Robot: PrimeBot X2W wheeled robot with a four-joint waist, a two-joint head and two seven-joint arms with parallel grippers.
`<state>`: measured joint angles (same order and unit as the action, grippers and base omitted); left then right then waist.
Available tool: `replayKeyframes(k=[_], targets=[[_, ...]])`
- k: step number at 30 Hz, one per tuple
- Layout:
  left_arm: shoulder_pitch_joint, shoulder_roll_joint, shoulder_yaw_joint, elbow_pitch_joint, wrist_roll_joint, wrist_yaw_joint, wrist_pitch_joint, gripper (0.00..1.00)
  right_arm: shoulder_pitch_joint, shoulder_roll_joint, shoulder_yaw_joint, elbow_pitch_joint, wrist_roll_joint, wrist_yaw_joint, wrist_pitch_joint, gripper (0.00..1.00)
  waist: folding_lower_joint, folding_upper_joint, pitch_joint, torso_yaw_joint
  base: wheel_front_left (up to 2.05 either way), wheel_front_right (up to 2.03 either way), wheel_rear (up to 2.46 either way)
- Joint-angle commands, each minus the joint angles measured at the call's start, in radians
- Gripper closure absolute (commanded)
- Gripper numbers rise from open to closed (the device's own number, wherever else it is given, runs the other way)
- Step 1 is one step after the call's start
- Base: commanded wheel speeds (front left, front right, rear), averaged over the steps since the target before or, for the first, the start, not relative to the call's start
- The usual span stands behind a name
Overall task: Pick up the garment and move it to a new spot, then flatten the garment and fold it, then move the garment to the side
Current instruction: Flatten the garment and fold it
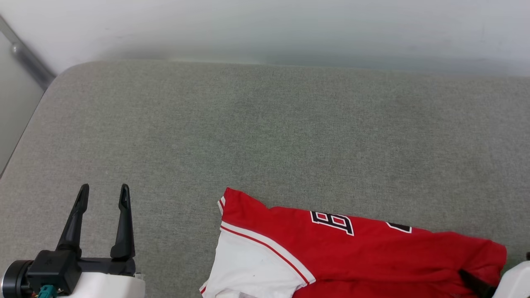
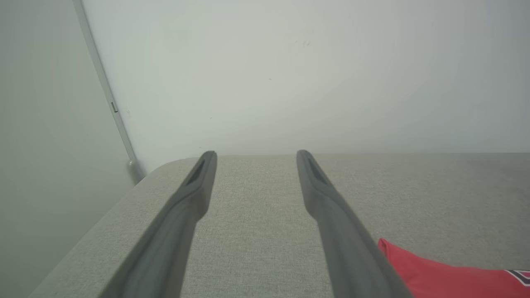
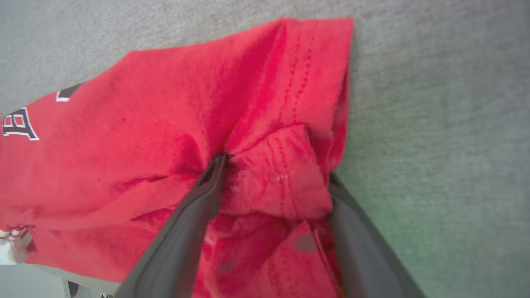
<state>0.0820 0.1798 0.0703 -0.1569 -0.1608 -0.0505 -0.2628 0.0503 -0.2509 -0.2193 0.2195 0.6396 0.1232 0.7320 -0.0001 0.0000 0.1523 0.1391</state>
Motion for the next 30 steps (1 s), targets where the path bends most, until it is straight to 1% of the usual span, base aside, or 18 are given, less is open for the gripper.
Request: replayKeyframes(k=[1, 3, 4, 5, 6, 9, 10, 12, 19, 23, 28, 29, 30], targets=[[-0.004, -0.009, 0.007, 0.003, 0.01, -0.009, -0.002, 0.0, 0.015, 0.06, 0.077, 0.036, 0.025, 0.013, 0.011, 0.0, 0.0001, 0.0, -0.007, -0.001, 0.0, 0.0, 0.0], [-0.001, -0.02, 0.015, 0.008, 0.017, -0.02, -0.002, 0.0, 0.015, 0.049, 0.088, 0.043, 0.028, 0.013, -0.008, 0.0, 0.0001, 0.0, -0.012, -0.002, 0.0, 0.0, 0.0], [0.001, -0.024, 0.018, 0.009, 0.02, -0.025, -0.002, 0.0, 0.015, 0.043, 0.091, 0.05, 0.025, 0.013, -0.016, 0.18, 0.0001, 0.0, -0.015, -0.003, 0.0, 0.0, 0.0], [0.002, -0.027, 0.022, 0.01, 0.024, -0.029, -0.002, 0.0, 0.015, 0.034, 0.096, 0.055, 0.019, 0.013, -0.024, 0.78, 0.0001, 0.0, -0.017, -0.004, 0.0, 0.0, 0.0], [0.003, -0.031, 0.025, 0.01, 0.028, -0.033, -0.002, 0.0, 0.015, 0.026, 0.1, 0.058, 0.015, 0.013, -0.037, 1.0, 0.0001, 0.0, -0.018, -0.006, 0.0, 0.0, 0.0], [0.005, -0.042, 0.035, 0.01, 0.035, -0.044, -0.002, 0.0, 0.008, 0.004, 0.098, 0.07, 0.011, 0.007, -0.079, 1.0, 0.0001, 0.0, -0.02, -0.011, 0.0, 0.0, 0.0], [0.007, -0.049, 0.044, 0.011, 0.041, -0.052, -0.002, 0.0, 0.001, -0.015, 0.088, 0.08, 0.016, 0.007, -0.113, 1.0, 0.0001, 0.0, -0.021, -0.016, 0.0, 0.0, 0.0], [0.006, -0.052, 0.047, 0.012, 0.045, -0.055, -0.002, 0.0, -0.009, -0.031, 0.069, 0.089, 0.018, 0.006, -0.137, 1.0, 0.0001, 0.0, -0.02, -0.02, 0.0, 0.0, 0.0], [0.004, -0.066, 0.055, 0.014, 0.056, -0.067, -0.002, 0.0, -0.038, -0.088, -0.018, 0.128, -0.001, 0.005, -0.2, 1.0, 0.0001, 0.0, -0.016, -0.032, 0.0, 0.0, 0.0], [0.002, -0.072, 0.057, 0.017, 0.061, -0.07, -0.002, 0.0, -0.059, -0.109, -0.055, 0.14, -0.006, 0.006, -0.221, 1.0, 0.0001, 0.0, -0.019, -0.039, 0.0, 0.0, 0.0], [0.007, -0.08, 0.058, 0.023, 0.064, -0.074, -0.002, 0.0, -0.04, -0.117, -0.038, 0.079, -0.005, 0.007, -0.202, 1.0, 0.0001, 0.0, -0.04, -0.046, 0.0, 0.0, 0.0], [0.017, -0.085, 0.06, 0.027, 0.064, -0.076, -0.002, 0.0, -0.018, -0.1, -0.02, 0.001, 0.003, 0.007, -0.176, 1.0, 0.0001, 0.0, -0.057, -0.052, 0.0, 0.0, 0.0], [0.019, -0.086, 0.06, 0.028, 0.064, -0.076, -0.002, 0.0, -0.007, -0.093, -0.011, -0.031, 0.003, 0.007, -0.163, 1.0, 0.0001, 0.0, -0.063, -0.053, 0.0, 0.0, 0.0]])
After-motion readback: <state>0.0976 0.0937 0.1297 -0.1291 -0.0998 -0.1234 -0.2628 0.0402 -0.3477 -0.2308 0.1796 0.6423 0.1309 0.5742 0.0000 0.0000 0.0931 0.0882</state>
